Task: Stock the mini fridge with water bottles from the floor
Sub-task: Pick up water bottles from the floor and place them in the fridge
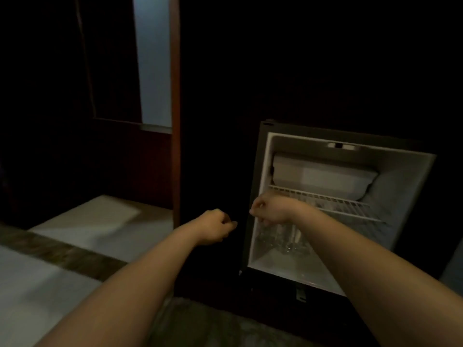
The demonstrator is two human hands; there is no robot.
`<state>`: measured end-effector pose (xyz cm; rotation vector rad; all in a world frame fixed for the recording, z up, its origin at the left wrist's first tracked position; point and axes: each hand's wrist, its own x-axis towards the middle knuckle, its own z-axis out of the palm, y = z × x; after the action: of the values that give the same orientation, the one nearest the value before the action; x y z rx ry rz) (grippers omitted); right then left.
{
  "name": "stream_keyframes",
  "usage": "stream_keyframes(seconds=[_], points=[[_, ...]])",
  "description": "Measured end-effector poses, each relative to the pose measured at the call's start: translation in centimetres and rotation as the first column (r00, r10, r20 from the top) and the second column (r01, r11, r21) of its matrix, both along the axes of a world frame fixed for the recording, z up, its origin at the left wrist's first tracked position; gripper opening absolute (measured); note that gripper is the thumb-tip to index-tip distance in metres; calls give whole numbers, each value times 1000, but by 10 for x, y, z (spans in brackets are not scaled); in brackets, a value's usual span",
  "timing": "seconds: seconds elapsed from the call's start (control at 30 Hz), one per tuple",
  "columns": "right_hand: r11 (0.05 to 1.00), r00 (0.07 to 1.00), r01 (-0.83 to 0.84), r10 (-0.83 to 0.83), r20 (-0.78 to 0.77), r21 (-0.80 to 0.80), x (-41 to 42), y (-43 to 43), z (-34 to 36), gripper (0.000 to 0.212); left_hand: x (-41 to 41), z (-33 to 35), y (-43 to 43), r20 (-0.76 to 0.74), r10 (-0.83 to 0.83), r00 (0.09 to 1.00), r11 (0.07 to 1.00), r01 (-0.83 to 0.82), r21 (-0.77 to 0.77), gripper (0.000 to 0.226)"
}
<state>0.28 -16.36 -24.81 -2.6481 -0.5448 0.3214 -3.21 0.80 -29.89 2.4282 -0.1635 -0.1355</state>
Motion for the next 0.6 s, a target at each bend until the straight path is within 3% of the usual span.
stream_keyframes(seconds=[0.13,0.3,0.43,0.6], points=[[993,993,-109,110,-30,51,-26,49,-2,29,-28,10,56,-24,21,999,996,-19,90,31],[994,995,-96,97,-26,47,-55,108,-30,25,-66,8,112,-151,145,978,964,-105,244,37],[989,988,-120,128,-87,91,-76,140,-65,28,-108,-16,142,-228,255,940,903,-147,403,38],[983,974,-162,174,-143,90,-99,168,-107,29,-155,-53,168,-282,385,879,859,-229,458,39]])
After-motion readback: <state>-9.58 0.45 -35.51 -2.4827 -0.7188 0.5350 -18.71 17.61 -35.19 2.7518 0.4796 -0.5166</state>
